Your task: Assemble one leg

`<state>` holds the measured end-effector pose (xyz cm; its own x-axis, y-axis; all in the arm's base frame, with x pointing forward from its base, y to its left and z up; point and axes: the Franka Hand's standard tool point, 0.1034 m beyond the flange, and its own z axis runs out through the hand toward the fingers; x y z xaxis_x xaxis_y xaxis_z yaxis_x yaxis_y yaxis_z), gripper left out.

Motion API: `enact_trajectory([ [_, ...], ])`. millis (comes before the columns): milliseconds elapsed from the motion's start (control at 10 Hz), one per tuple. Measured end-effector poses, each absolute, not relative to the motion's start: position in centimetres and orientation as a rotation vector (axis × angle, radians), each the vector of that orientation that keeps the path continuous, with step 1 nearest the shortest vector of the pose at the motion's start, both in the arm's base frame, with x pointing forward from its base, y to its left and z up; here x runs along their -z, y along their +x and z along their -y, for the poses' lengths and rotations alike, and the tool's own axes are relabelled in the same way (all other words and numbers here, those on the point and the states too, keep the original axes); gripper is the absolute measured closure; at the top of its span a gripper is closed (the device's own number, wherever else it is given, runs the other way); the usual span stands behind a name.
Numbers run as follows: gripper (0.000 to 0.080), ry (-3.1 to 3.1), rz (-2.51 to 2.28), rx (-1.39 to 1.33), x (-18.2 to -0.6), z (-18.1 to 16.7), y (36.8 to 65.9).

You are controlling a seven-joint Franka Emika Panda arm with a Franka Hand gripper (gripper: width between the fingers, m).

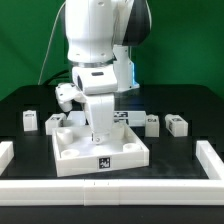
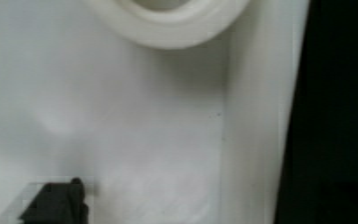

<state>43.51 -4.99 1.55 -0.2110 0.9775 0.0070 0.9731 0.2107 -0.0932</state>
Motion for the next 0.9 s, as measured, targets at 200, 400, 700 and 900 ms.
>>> enact_trajectory([
  [200,0.0312,-1.932,2.390,-0.107,-1.41,5.07,43.40],
  [400,0.0648,-1.932,2.389,-0.108,-1.40,5.09,43.39],
  [700,0.0739,-1.935,2.390,-0.104,-1.46,5.13,43.48],
  [900,0.0739,-1.936,2.391,-0.104,-1.46,5.14,43.49],
])
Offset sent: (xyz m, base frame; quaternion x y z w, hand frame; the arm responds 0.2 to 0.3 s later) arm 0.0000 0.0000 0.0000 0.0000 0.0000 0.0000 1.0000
